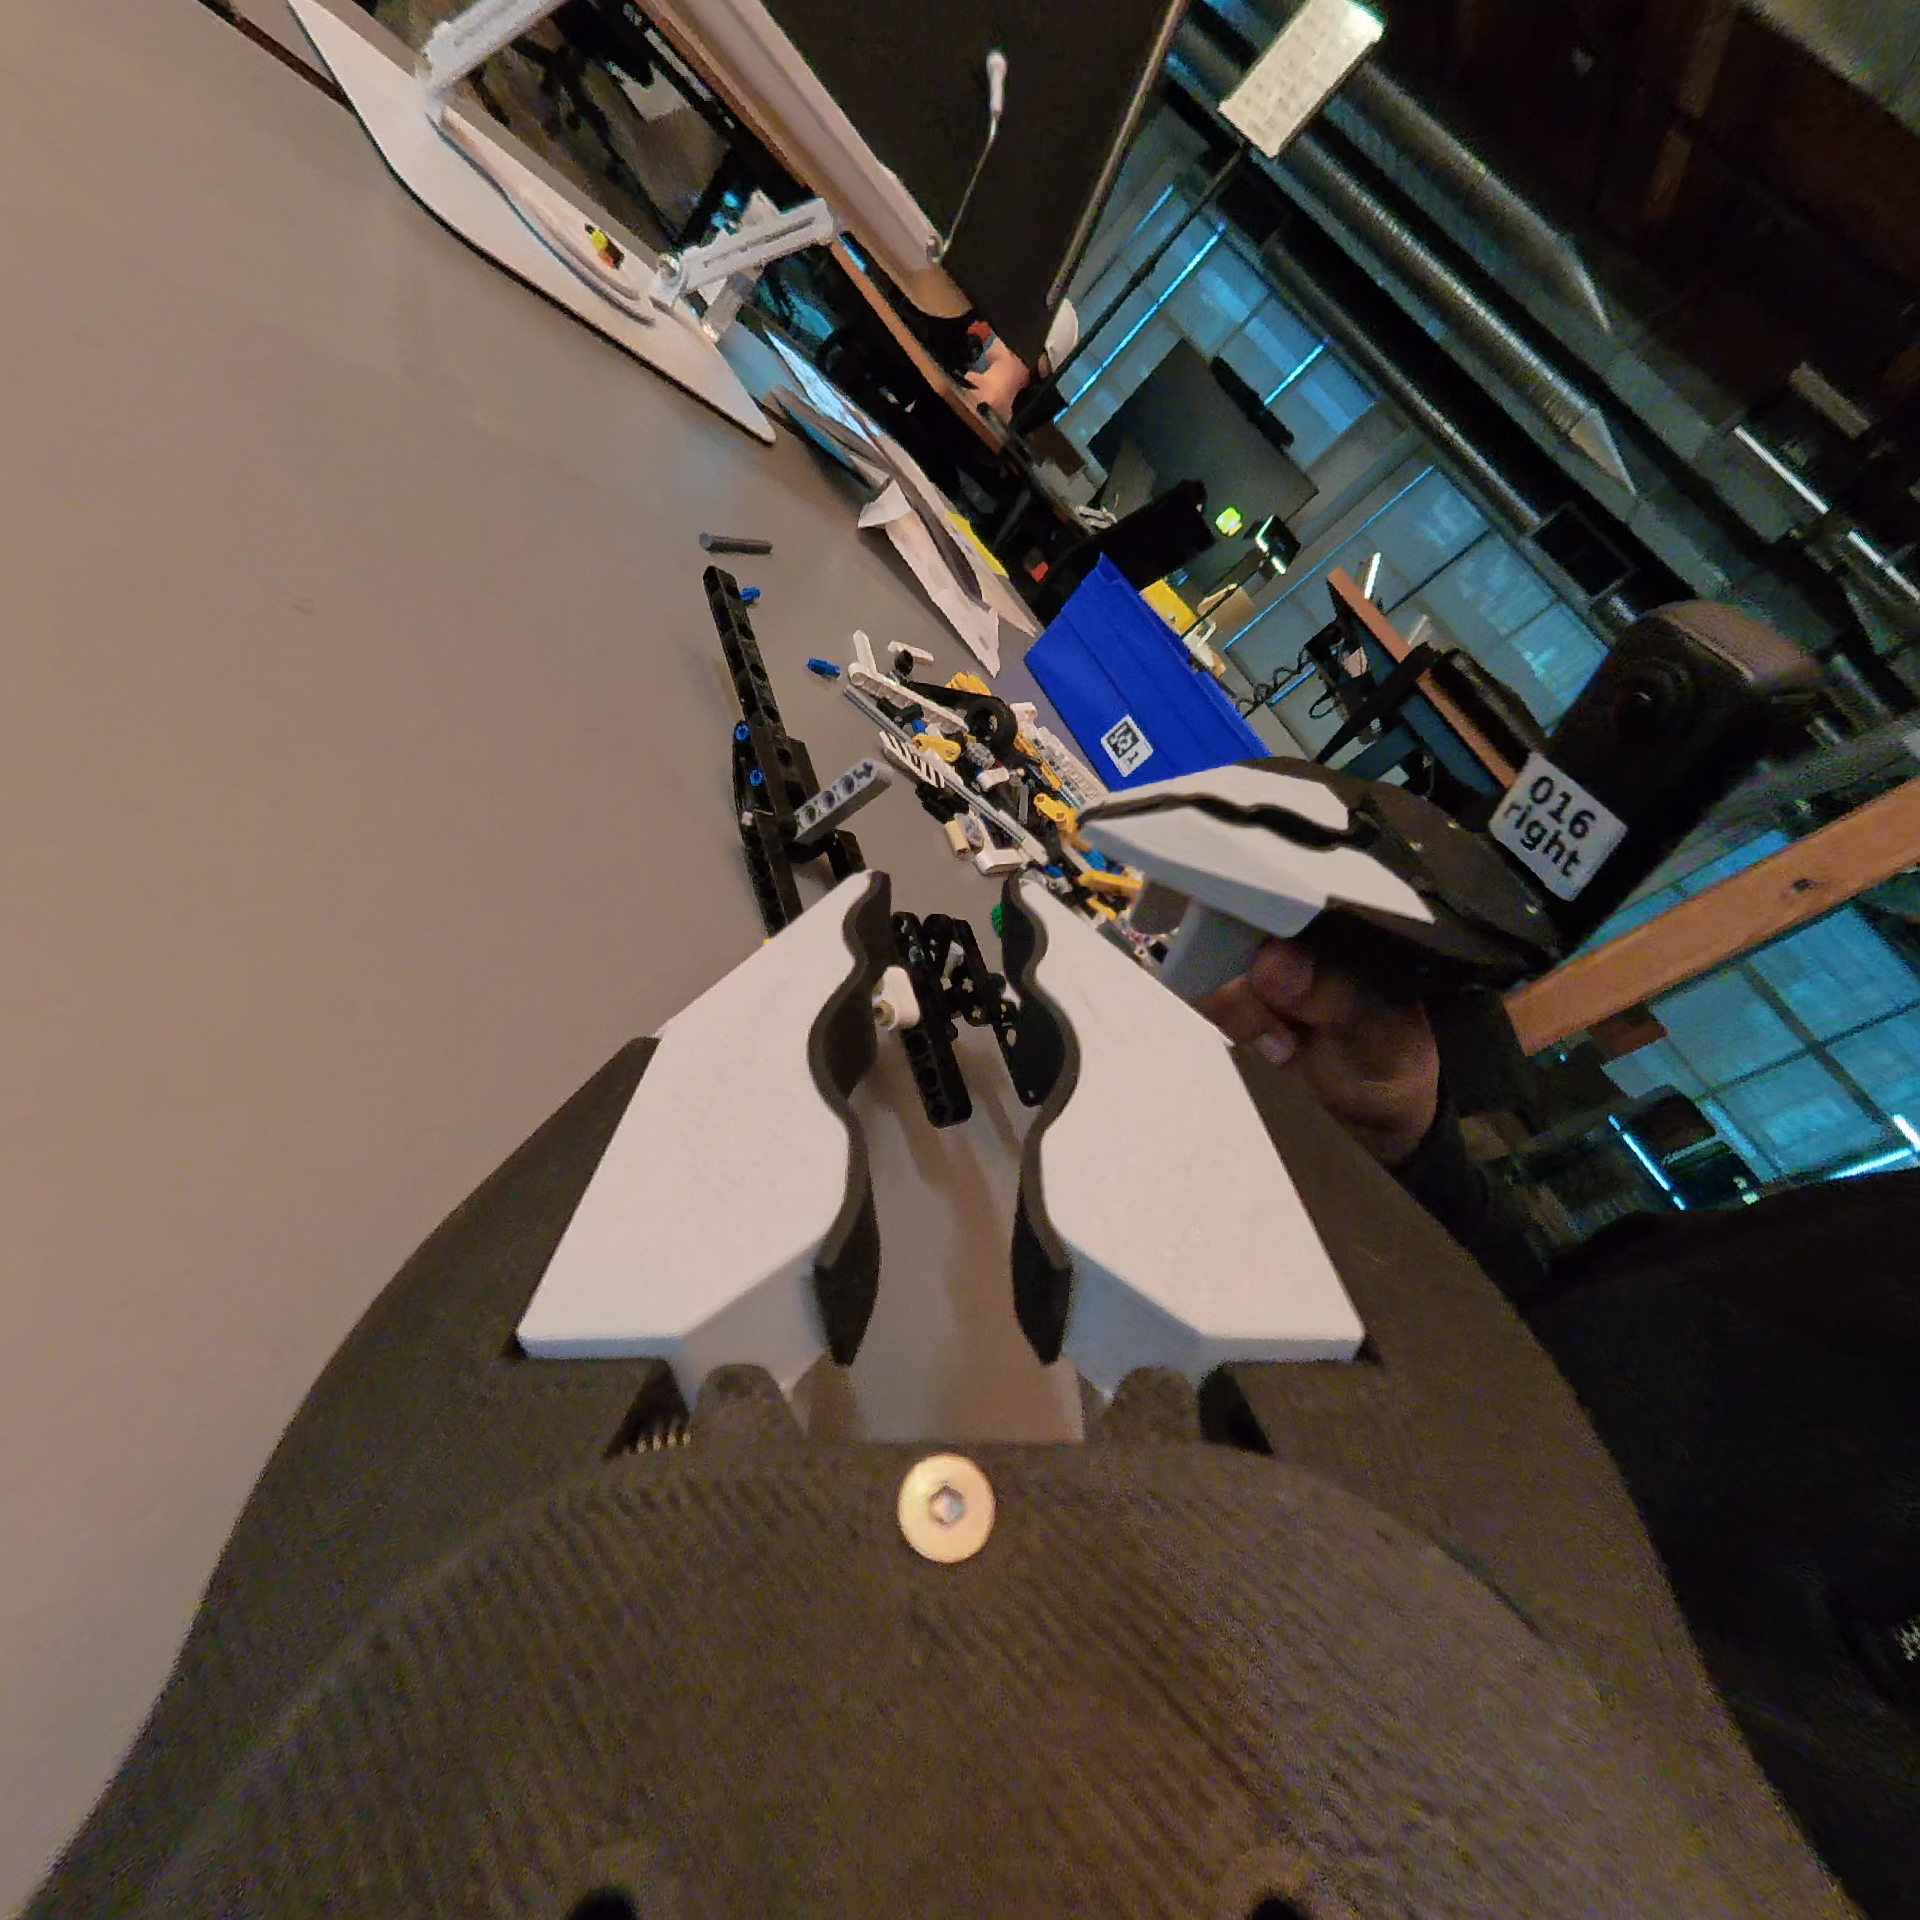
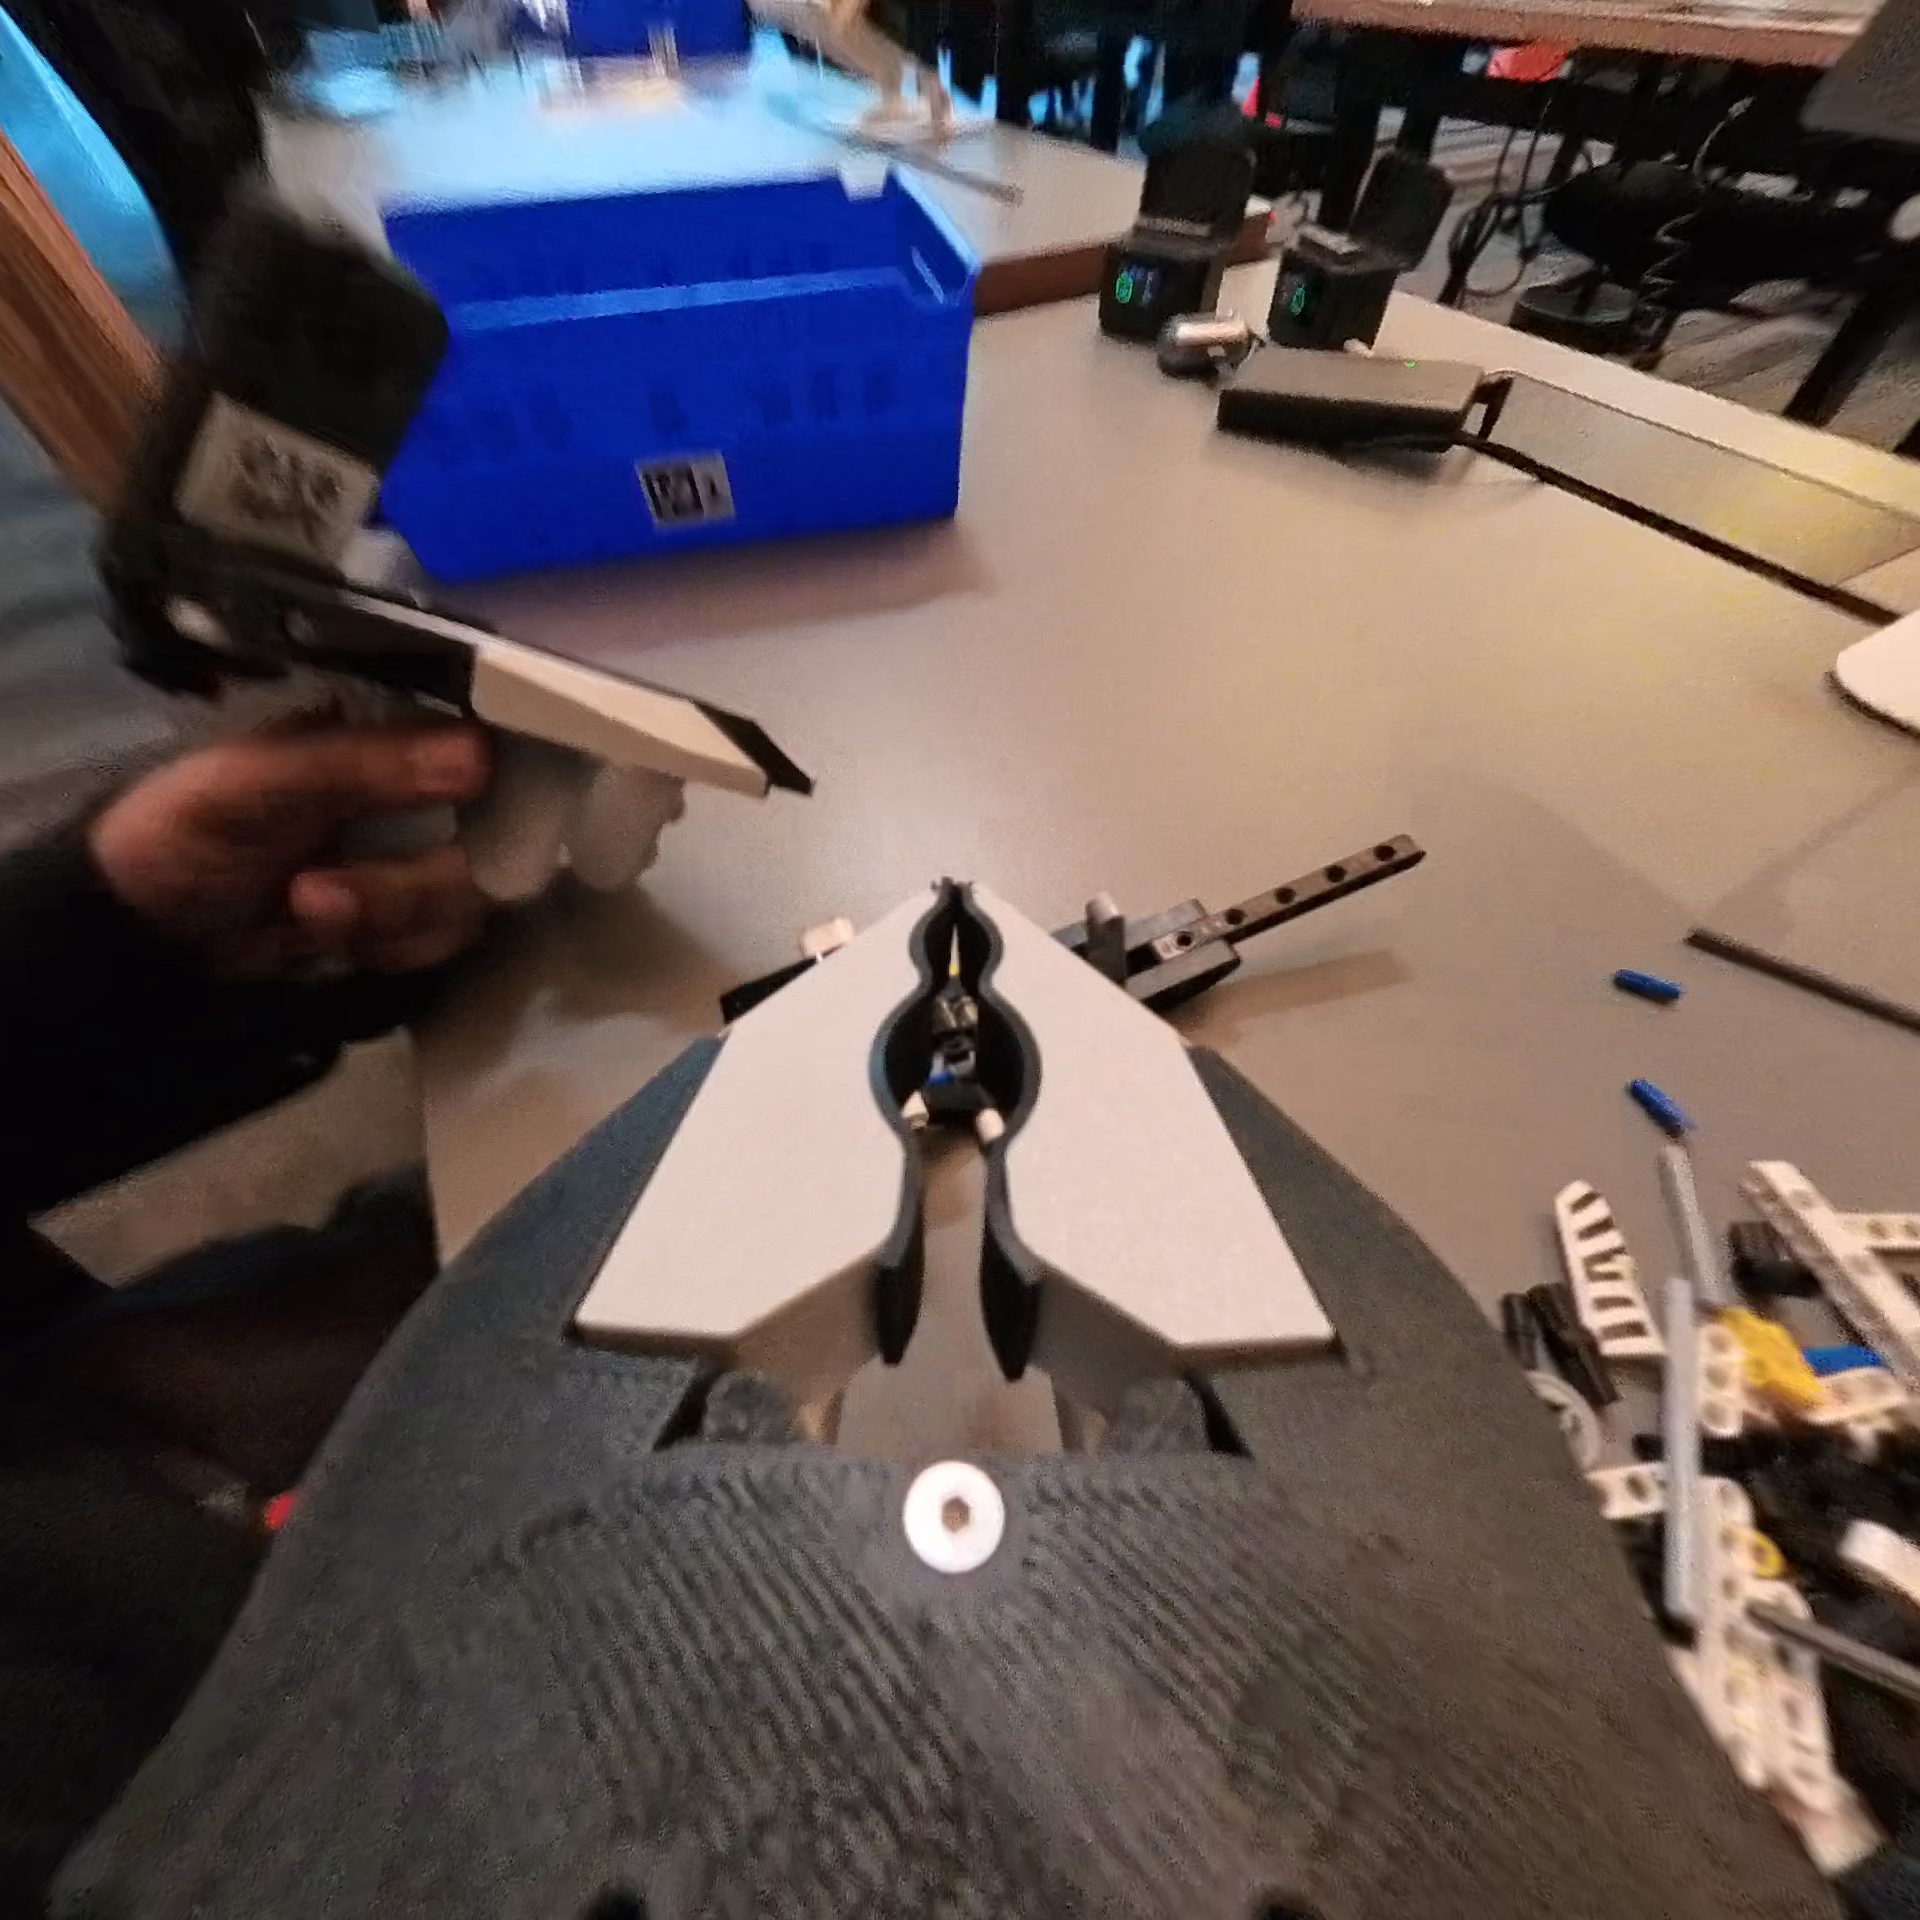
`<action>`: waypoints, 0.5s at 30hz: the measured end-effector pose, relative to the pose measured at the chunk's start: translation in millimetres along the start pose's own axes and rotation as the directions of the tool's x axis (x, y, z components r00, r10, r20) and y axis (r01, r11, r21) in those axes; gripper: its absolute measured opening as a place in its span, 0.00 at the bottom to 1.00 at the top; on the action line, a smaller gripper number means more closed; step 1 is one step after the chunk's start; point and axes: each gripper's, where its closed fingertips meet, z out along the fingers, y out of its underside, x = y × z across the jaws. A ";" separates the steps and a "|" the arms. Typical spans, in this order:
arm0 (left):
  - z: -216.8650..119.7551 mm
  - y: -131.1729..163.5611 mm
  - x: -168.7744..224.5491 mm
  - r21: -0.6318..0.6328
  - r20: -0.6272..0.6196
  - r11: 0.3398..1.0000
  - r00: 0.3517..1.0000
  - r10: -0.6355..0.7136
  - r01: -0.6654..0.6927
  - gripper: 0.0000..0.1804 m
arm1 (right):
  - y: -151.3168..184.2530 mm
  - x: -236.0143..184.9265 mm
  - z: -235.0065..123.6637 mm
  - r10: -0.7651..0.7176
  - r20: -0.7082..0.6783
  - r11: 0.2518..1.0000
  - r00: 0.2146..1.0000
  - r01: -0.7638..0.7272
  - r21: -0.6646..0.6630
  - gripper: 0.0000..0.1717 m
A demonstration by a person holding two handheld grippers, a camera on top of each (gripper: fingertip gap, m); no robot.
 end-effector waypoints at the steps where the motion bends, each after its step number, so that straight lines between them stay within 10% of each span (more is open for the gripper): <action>1: -0.1 -0.4 -0.5 0.002 0.001 1.000 1.000 -0.005 0.005 0.10 | -3.7 3.1 -4.5 0.055 0.025 0.998 0.998 -0.055 0.027 0.00; 9: 17.6 32.3 2.4 -0.204 0.049 0.974 0.993 0.106 -0.094 0.35 | 37.3 -2.4 -5.2 0.139 0.077 0.982 0.987 -0.127 -0.140 0.29; 15: 34.3 55.5 -6.1 -0.350 0.183 0.925 0.958 0.222 -0.148 0.33 | 53.5 0.3 -5.6 0.072 0.006 0.978 0.997 -0.069 -0.196 0.26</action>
